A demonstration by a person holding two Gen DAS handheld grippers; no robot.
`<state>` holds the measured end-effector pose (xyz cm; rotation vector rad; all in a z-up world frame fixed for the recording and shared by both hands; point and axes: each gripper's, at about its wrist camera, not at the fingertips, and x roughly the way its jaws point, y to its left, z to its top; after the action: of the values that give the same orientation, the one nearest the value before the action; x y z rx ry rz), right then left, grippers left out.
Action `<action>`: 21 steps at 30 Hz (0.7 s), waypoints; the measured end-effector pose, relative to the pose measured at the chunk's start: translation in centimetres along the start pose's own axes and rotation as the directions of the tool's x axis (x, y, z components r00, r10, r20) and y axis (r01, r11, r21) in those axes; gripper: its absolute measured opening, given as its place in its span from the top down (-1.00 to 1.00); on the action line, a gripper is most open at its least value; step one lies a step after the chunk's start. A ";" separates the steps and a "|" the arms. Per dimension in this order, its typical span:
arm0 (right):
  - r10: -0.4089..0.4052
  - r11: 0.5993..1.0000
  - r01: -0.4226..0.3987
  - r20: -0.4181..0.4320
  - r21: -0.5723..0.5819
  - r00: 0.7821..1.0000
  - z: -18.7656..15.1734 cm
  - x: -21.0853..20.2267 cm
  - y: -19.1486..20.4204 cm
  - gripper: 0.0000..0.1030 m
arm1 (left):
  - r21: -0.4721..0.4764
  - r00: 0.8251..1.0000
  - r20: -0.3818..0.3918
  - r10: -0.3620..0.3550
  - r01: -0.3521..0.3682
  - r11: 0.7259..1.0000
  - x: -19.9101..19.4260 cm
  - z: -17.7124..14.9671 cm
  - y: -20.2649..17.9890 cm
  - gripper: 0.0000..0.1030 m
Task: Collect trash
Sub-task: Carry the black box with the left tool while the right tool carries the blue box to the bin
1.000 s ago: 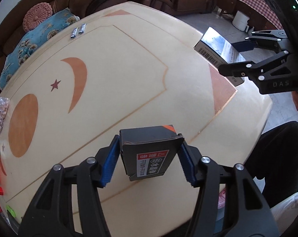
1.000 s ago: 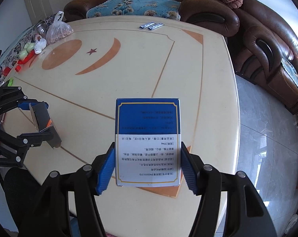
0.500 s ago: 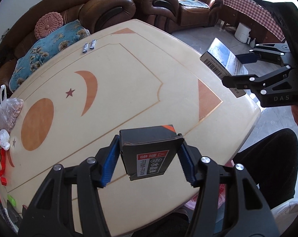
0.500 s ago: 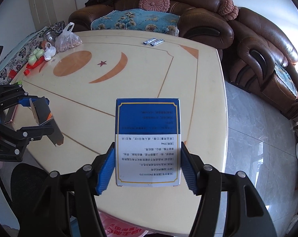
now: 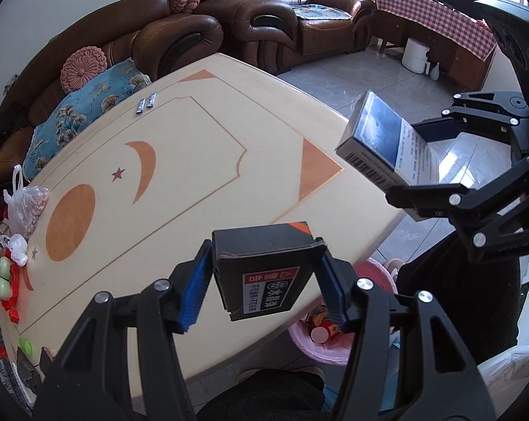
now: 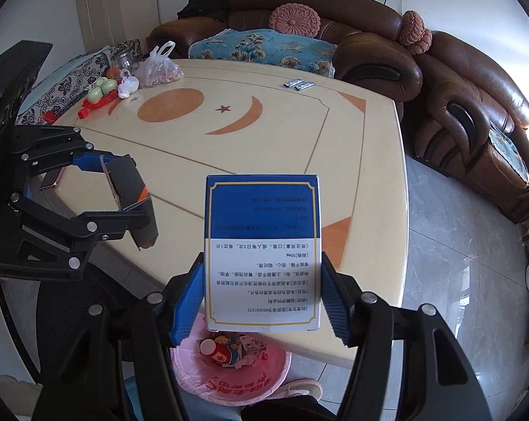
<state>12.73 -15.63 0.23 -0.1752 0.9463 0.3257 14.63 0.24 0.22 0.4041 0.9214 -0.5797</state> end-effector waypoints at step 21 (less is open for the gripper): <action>0.017 0.999 -0.016 -0.036 0.034 0.999 -8.5 -2.9 2.0 -0.16 | 0.083 0.999 -0.009 -0.031 0.032 0.996 -0.7 -3.6 -7.9 -0.09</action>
<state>3.98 -16.81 -2.31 -0.1432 0.9891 0.3228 7.17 -3.71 -1.80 0.4677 0.9146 -0.6475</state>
